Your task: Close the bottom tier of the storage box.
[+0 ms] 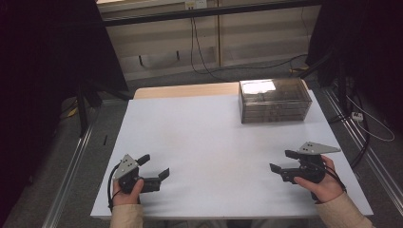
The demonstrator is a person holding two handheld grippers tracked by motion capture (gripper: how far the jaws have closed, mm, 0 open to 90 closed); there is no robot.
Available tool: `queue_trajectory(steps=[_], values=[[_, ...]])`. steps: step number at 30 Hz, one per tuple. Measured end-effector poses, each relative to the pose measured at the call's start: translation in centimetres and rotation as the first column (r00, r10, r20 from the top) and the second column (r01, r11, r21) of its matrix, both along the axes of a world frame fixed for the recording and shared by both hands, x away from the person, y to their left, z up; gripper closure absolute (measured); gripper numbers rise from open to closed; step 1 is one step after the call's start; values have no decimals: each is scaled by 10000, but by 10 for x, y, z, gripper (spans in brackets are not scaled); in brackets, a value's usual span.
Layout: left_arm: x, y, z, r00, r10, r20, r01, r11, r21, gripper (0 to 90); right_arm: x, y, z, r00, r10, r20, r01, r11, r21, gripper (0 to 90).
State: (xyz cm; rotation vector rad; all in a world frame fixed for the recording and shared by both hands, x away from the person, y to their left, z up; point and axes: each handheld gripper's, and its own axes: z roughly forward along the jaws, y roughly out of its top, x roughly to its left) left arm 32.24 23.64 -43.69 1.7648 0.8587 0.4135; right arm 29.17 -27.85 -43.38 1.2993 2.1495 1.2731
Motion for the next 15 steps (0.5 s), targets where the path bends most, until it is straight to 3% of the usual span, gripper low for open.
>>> queue_trajectory(steps=[15], values=[[0,0,0,10000,-10,-18,10,10000,12,28,-4,-7,-5,10000,-98,10,98,10000,18,173]])
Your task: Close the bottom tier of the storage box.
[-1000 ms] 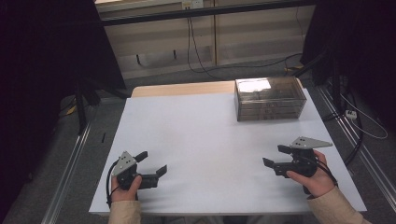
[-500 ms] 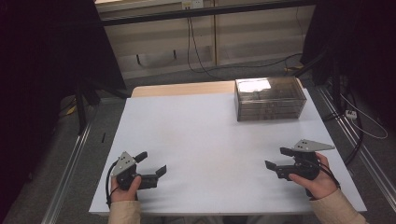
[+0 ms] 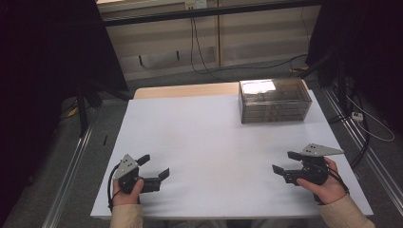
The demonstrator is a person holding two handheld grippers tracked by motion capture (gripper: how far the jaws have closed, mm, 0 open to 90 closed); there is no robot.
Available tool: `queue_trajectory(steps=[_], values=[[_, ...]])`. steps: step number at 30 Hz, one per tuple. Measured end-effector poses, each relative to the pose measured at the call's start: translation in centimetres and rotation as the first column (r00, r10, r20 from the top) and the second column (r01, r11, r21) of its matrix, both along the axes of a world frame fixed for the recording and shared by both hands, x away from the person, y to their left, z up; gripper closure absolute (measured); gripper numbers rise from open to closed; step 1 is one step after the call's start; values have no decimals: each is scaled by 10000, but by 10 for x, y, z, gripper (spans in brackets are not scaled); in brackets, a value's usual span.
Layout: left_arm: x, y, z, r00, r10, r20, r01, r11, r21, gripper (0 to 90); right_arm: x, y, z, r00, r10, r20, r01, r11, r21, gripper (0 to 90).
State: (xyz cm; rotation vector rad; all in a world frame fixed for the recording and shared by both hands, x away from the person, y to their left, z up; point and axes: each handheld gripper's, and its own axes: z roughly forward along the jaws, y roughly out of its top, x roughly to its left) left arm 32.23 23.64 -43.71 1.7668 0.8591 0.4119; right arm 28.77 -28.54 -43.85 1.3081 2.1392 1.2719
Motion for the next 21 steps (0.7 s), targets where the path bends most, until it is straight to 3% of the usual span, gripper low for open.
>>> queue_trajectory(steps=[21], values=[[-1,0,1,10000,13,27,-13,10000,-40,28,-3,-2,-1,10000,-24,32,24,10000,-26,165]])
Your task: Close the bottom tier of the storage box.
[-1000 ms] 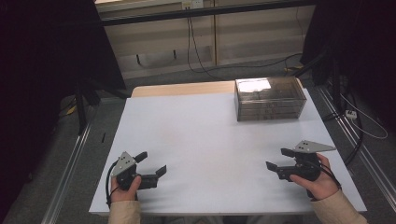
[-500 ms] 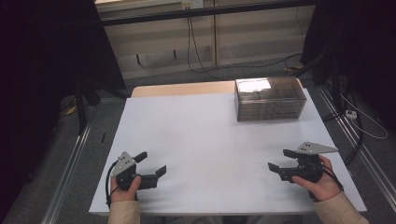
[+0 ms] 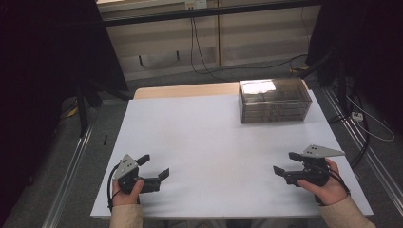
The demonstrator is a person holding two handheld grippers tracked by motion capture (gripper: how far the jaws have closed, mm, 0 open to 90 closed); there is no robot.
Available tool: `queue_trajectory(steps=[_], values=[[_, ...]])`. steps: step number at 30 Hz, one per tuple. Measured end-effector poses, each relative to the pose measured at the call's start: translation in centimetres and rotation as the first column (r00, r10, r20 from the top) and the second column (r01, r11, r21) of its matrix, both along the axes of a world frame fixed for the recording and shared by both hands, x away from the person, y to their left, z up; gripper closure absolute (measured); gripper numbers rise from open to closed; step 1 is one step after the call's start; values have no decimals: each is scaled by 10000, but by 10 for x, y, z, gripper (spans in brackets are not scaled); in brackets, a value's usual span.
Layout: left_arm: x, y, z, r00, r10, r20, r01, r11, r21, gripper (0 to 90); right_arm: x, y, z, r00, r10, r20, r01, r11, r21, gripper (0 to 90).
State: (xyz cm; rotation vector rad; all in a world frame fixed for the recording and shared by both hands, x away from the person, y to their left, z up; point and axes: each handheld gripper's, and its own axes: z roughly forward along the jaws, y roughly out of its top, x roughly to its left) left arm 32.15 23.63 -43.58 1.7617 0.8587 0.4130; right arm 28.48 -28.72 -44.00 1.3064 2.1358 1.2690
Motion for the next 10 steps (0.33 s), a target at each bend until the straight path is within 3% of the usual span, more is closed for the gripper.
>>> queue_trajectory(steps=[10], values=[[1,-1,0,10000,-42,-39,42,10000,73,28,0,-1,0,10000,-37,17,37,10000,33,161]])
